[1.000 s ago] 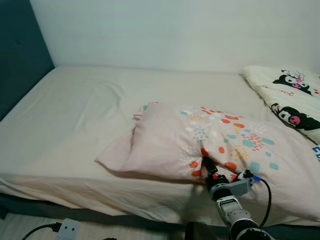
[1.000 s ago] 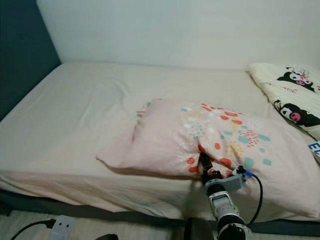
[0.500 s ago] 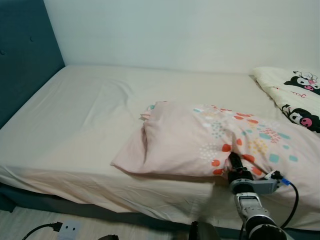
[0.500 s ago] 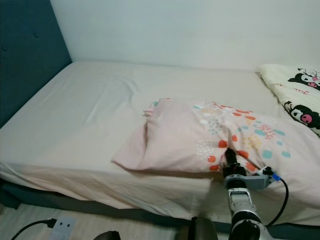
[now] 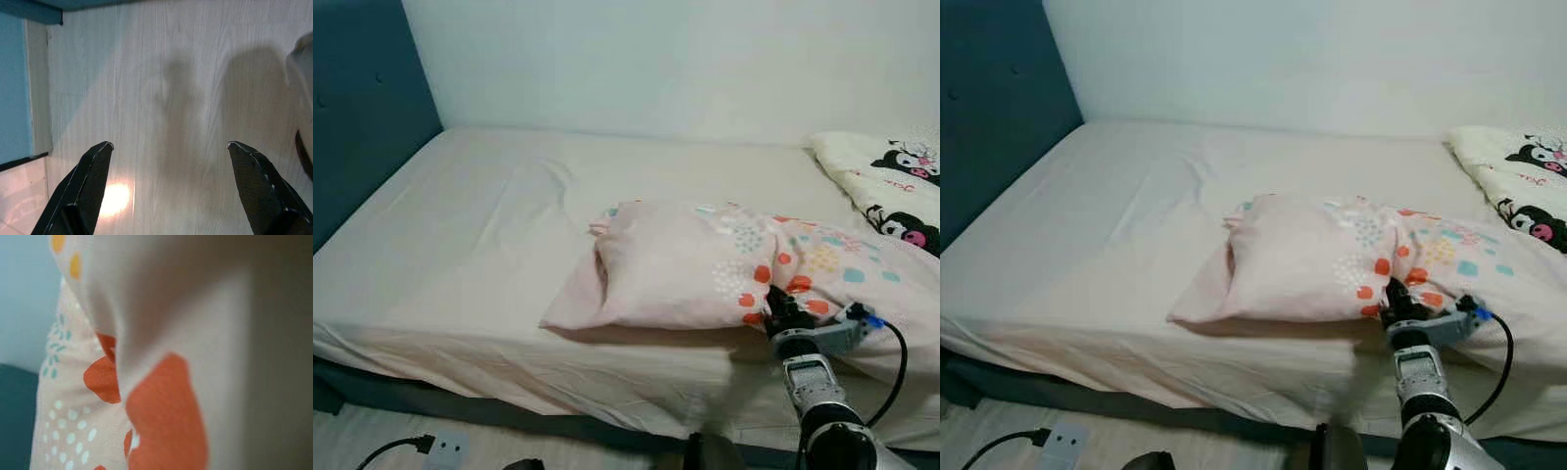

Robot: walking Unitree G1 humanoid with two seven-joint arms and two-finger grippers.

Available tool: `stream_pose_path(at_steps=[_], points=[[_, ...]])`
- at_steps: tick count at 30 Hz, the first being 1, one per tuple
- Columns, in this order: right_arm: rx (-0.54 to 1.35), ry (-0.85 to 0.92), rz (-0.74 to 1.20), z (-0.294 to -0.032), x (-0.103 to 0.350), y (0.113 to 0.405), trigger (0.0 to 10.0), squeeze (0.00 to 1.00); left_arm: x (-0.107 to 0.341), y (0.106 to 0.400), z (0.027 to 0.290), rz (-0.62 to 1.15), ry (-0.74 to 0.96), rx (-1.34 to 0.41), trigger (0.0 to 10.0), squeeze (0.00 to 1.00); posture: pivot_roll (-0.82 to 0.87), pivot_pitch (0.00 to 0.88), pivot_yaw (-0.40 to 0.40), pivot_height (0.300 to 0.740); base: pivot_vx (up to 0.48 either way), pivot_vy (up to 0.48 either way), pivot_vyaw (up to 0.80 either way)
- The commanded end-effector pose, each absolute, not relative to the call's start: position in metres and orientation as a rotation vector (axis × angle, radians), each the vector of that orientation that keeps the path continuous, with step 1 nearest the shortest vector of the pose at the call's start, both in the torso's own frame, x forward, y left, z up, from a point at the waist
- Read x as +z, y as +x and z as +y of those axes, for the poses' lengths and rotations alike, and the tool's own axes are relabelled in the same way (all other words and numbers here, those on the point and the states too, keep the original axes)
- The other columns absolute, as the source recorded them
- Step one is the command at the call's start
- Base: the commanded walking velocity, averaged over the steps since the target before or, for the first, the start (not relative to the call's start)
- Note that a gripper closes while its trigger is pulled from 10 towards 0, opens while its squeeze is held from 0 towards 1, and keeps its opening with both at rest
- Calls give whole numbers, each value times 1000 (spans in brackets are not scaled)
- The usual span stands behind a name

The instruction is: Clean up the room

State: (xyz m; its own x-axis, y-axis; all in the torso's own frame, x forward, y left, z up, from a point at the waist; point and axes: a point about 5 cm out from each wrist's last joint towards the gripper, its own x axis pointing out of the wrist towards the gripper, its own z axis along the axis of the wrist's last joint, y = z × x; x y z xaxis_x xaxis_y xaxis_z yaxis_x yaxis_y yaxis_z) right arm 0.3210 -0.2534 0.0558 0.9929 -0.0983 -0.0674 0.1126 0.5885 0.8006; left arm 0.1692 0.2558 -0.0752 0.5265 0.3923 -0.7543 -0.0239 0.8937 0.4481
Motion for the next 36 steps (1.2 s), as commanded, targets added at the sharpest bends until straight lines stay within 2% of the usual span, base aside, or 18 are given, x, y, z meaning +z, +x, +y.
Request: stream_pose_path(at_steps=[1, 8, 15, 17, 20, 25, 32, 36], points=[[-70, 865, 3, -249, 62, 325, 0, 0, -70, 176, 262, 963, 376, 316, 10000, 0, 38, 0, -34, 505, 0, 0, 0], [82, 824, -86, -247, 85, 335, 0, 0, -58, 193, 269, 897, 316, 387, 10000, 0, 31, 0, -34, 525, 0, 0, 0], [158, 767, -129, -246, 102, 342, 0, 0, -58, 195, 269, 901, 299, 407, 10000, 0, 28, 0, -37, 539, 0, 0, 0], [232, 696, -146, -241, 115, 348, 0, 0, -58, 195, 269, 910, 286, 421, 10000, 0, 23, 0, -39, 549, -456, 0, 0], [232, 696, -146, -241, 115, 348, 0, 0, -58, 195, 269, 910, 286, 421, 10000, 0, 23, 0, -39, 549, -480, 0, 0], [352, 606, -169, -227, 130, 353, 0, 0, -59, 193, 269, 924, 275, 436, 10000, 0, 12, 0, -33, 568, -480, 0, 0], [374, 604, -151, -221, 125, 351, 0, 0, -62, 187, 269, 938, 279, 422, 10000, 0, 5, 0, -29, 588, -440, 0, 0], [381, 607, -152, -219, 125, 350, 0, 0, -63, 187, 268, 938, 287, 406, 10000, 0, 8, 0, -30, 598, 0, 0, 0]])
